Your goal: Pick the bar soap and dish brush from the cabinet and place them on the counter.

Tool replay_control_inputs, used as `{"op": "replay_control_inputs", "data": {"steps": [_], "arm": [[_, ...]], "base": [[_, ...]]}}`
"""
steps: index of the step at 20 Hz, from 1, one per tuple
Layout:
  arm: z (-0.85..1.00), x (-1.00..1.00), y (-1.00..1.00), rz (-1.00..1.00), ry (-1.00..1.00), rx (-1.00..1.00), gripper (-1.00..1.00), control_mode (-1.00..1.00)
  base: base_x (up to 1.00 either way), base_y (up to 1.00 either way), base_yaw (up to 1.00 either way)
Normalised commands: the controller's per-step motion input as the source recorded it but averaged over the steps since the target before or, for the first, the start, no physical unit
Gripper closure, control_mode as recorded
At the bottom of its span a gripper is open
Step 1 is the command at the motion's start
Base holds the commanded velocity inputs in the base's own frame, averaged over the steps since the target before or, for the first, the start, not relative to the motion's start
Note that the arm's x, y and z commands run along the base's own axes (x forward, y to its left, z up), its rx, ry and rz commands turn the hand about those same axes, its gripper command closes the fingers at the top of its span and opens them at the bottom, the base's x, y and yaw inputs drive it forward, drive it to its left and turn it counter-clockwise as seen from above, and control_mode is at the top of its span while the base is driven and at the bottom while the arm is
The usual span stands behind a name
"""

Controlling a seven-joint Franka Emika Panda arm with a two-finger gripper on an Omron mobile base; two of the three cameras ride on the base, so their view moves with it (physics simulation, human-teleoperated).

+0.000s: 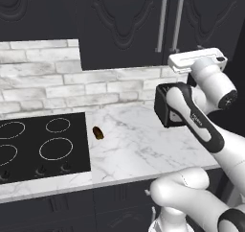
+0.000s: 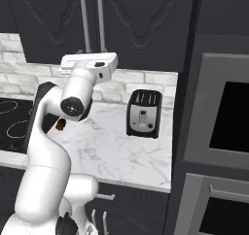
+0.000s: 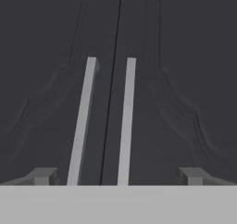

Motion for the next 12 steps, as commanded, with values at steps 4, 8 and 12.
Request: {"op": "replay_control_inputs", "data": {"steps": [4,8,12], "arm": [[0.26,0.08,-0.03,0.00,-0.02,0.00,-1.00,-1.00],[0.19,0.14,-0.04,0.00,0.00,0.00,-1.00,-1.00],[0.05,0.21,0.00,0.00,0.00,0.00,-1.00,-1.00]], "base": [[0.00,0.00,0.00],[0.00,0.00,0.00],[0.00,0.00,0.00]]}}
